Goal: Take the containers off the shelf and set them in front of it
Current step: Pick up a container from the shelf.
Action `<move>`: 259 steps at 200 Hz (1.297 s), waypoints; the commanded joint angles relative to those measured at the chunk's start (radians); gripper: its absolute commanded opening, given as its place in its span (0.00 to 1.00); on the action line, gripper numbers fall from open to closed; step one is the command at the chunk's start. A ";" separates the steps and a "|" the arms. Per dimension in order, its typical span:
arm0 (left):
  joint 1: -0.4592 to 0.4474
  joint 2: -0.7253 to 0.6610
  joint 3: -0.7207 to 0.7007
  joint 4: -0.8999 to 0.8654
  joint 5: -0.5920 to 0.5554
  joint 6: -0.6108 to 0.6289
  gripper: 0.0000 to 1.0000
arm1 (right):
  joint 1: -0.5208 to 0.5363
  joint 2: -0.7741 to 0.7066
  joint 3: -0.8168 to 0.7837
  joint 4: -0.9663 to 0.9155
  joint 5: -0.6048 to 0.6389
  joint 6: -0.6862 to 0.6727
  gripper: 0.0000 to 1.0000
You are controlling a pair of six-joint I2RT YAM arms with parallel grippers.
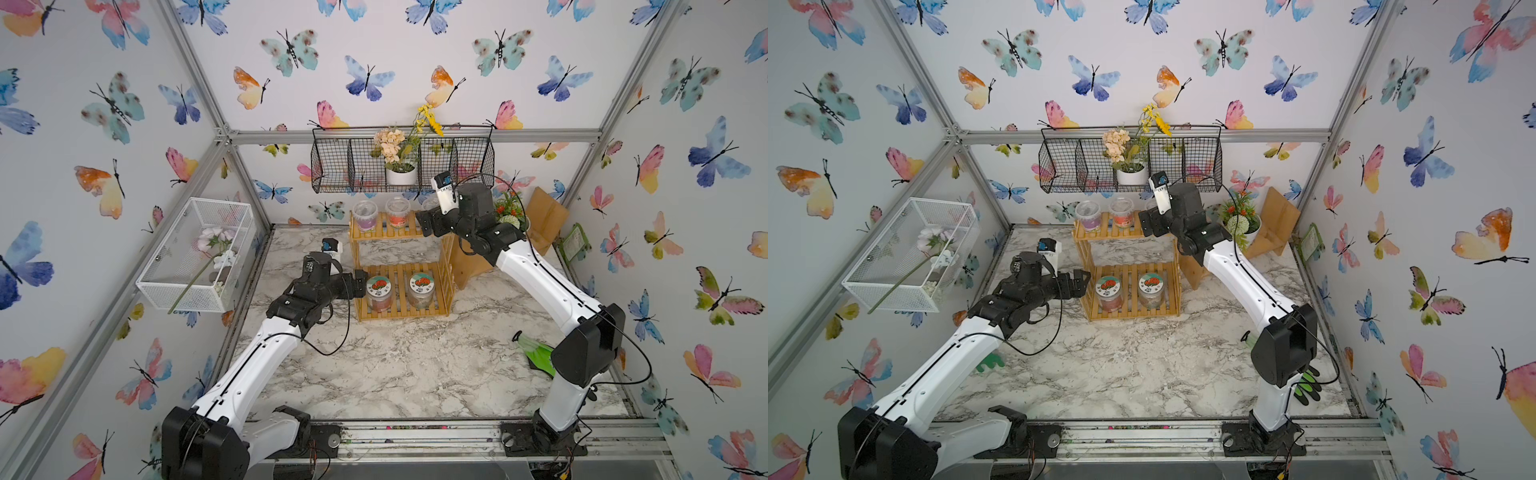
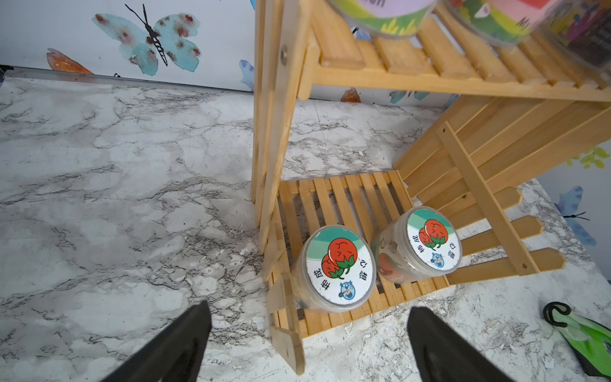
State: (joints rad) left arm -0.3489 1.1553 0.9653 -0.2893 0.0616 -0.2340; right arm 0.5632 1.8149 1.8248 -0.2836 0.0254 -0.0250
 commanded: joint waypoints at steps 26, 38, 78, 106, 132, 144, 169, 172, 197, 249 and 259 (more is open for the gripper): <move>0.001 -0.014 -0.012 0.007 -0.012 0.016 0.99 | -0.005 0.031 0.050 0.006 0.005 -0.001 0.97; 0.004 -0.013 -0.013 0.007 -0.011 0.017 0.99 | -0.005 0.034 0.054 0.001 0.005 0.003 0.96; 0.004 -0.012 -0.014 0.007 -0.014 0.021 0.99 | -0.006 0.025 0.039 0.000 -0.007 0.022 0.85; 0.004 -0.012 -0.019 0.011 -0.014 0.019 0.99 | -0.006 0.015 0.024 0.002 -0.016 0.027 0.76; 0.004 -0.016 -0.023 0.012 -0.016 0.018 0.99 | -0.006 0.007 0.013 0.006 -0.018 0.032 0.69; 0.004 -0.017 -0.025 0.013 -0.018 0.017 0.99 | -0.006 0.001 0.009 0.009 -0.018 0.034 0.68; 0.005 -0.019 -0.026 0.013 -0.019 0.016 0.99 | -0.006 -0.009 0.004 0.018 -0.018 0.038 0.67; 0.005 -0.020 -0.027 0.013 -0.019 0.016 0.99 | -0.006 -0.012 0.004 0.019 -0.017 0.038 0.66; 0.005 -0.022 -0.026 0.013 -0.020 0.015 0.99 | -0.006 -0.028 0.006 0.018 -0.021 0.040 0.64; 0.004 -0.028 -0.022 0.019 -0.010 0.013 0.99 | -0.006 -0.069 0.004 -0.006 -0.048 0.041 0.63; 0.004 -0.028 -0.021 0.019 -0.007 0.013 0.99 | -0.006 -0.079 -0.002 -0.013 -0.053 0.042 0.63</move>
State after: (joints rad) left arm -0.3489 1.1492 0.9489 -0.2886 0.0612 -0.2276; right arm 0.5617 1.7973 1.8378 -0.2848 0.0147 0.0071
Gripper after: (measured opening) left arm 0.987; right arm 0.700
